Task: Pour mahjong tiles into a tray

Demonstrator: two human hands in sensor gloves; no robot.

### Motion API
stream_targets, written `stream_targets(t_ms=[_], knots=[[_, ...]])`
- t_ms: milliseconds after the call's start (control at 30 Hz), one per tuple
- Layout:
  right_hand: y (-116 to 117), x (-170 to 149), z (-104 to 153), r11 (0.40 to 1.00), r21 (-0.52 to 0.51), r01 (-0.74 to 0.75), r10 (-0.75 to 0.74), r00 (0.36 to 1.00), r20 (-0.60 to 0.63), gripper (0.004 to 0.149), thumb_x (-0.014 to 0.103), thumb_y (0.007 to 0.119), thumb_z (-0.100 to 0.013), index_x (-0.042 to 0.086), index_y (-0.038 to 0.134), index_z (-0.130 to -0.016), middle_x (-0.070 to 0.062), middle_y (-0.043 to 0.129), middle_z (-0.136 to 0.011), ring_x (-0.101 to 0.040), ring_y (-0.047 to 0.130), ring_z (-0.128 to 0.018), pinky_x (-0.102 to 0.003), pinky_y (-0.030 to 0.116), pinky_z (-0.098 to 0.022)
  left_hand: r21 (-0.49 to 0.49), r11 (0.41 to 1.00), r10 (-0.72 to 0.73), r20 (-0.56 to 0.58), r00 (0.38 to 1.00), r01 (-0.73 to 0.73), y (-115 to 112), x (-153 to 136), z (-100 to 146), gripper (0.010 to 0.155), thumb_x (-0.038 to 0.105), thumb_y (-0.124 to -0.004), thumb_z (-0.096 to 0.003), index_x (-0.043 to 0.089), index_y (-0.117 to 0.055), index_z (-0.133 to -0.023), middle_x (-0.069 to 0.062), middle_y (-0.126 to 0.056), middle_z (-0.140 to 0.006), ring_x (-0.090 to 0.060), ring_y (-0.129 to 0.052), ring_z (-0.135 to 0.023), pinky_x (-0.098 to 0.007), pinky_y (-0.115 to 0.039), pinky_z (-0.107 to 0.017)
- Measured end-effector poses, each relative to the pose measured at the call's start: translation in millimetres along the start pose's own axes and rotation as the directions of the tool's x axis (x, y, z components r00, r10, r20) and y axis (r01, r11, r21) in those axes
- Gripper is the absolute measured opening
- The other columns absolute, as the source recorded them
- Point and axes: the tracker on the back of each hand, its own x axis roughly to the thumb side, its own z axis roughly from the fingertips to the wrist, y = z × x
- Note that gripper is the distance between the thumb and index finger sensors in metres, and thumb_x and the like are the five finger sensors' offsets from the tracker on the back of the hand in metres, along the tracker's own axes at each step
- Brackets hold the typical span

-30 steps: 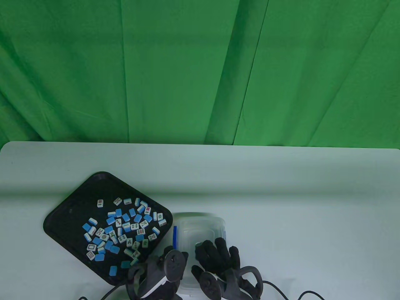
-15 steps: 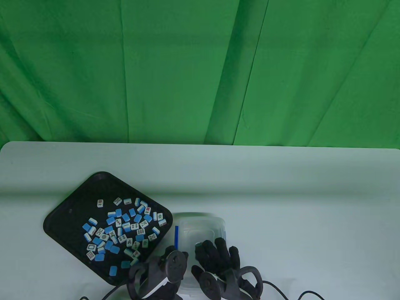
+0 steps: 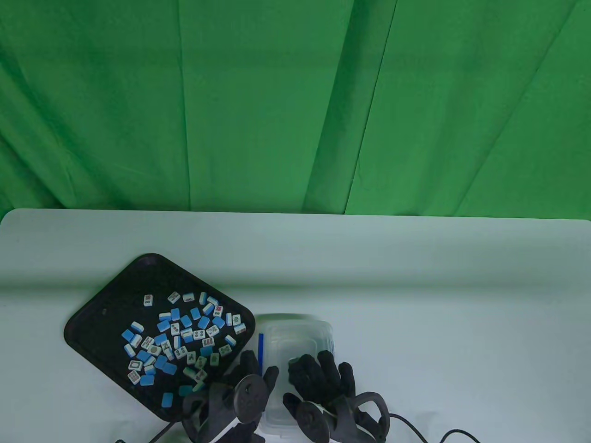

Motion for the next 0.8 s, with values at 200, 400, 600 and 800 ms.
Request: stream_targets(t_ms=[200,400,600,800], knots=[[-8,-34,-2,0.983,-0.055,0.175,-0.181,0.975,-0.128,0.072,0.060,0.052,-0.066,0.016,0.038,-0.121,-0.016,0.047,-0.124,-0.050,0.051,-0.109,-0.069,0.050,-0.077,0.072,0.995,0.038,0.316,0.948,-0.063,-2,14,4,0.068,0.052,-0.054,-0.0635,0.010,-0.052,-0.117,-0.022,-0.070,-0.110,-0.053,-0.063,-0.100,-0.067,-0.062,-0.063],[-3,-71,-6,0.902,0.123,0.413,-0.342,0.860,-0.378,0.086,0.063,0.047,-0.067,0.001,0.018,-0.120,-0.027,0.056,-0.118,-0.044,0.084,-0.087,-0.052,0.077,-0.064,-0.182,0.982,0.124,0.396,0.910,-0.054,-19,25,1,0.069,0.055,-0.054,-0.0640,0.016,-0.046,-0.121,-0.023,-0.048,-0.122,-0.053,-0.036,-0.110,-0.073,-0.046,-0.068],[16,-83,-14,0.769,0.271,0.579,-0.451,0.792,-0.412,0.088,0.063,0.045,-0.068,-0.003,0.017,-0.119,-0.026,0.074,-0.106,-0.034,0.097,-0.074,-0.041,0.087,-0.054,-0.418,0.896,0.297,0.311,0.903,-0.150,-35,19,-8,0.067,0.051,-0.052,-0.0674,0.020,-0.030,-0.123,-0.014,-0.013,-0.125,-0.044,0.000,-0.108,-0.076,-0.030,-0.068],[24,-83,-16,0.703,0.303,0.643,-0.510,0.753,-0.415,0.090,0.063,0.048,-0.068,-0.004,0.014,-0.117,-0.028,0.068,-0.108,-0.034,0.096,-0.075,-0.040,0.089,-0.054,-0.403,0.906,0.265,0.307,0.914,-0.127,-35,22,-7,0.066,0.050,-0.051,-0.0681,0.020,-0.029,-0.122,-0.015,-0.014,-0.125,-0.044,-0.001,-0.109,-0.077,-0.031,-0.067]])
